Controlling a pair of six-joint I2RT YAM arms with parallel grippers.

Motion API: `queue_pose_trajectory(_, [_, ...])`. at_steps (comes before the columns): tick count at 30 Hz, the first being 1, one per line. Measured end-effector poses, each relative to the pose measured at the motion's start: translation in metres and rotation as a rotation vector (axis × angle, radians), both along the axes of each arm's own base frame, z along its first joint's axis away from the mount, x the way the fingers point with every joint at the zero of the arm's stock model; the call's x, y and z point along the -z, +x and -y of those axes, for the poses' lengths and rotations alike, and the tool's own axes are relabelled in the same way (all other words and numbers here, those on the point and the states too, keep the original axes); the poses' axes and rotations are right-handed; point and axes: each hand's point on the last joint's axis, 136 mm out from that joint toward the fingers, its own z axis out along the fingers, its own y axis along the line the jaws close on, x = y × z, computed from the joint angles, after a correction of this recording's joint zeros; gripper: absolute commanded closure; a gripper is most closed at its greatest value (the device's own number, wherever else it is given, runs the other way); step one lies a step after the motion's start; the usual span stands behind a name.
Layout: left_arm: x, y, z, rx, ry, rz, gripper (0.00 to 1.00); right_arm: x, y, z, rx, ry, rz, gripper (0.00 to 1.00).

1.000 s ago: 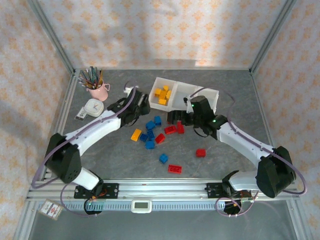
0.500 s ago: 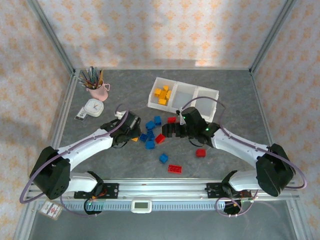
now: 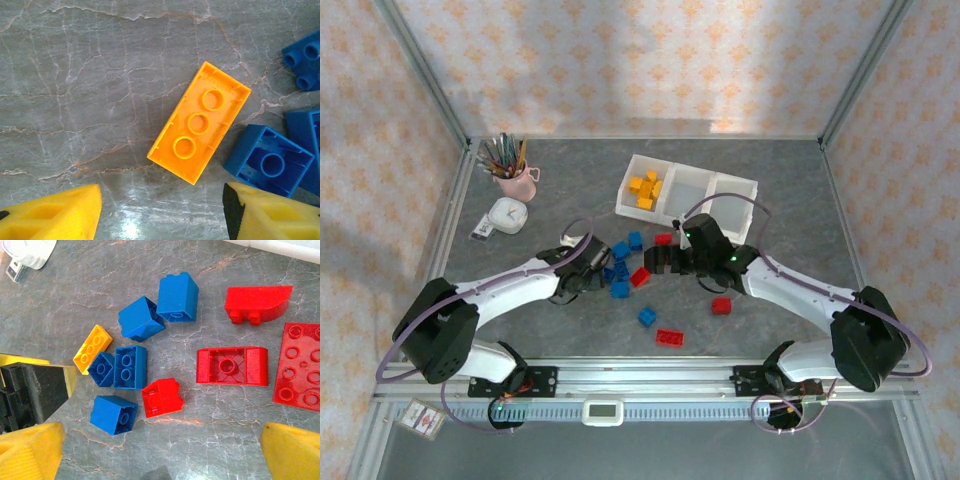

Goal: Sort the legos into containers by color
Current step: Pick up the lego from the center of the table.

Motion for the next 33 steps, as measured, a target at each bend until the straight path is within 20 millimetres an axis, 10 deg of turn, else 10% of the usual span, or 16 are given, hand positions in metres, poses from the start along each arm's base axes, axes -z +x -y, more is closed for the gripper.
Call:
queue_pose_trajectory(22, [0.028,0.027,0.001,0.050,0.113,-0.076,0.35,0.000,0.001,0.001,0.010,0.000,-0.002,0.00])
queue_pose_trajectory(33, [0.030,0.029,0.011,0.080,0.068,-0.077,0.61,0.002,0.001,0.001,0.011,-0.004,-0.006,0.00])
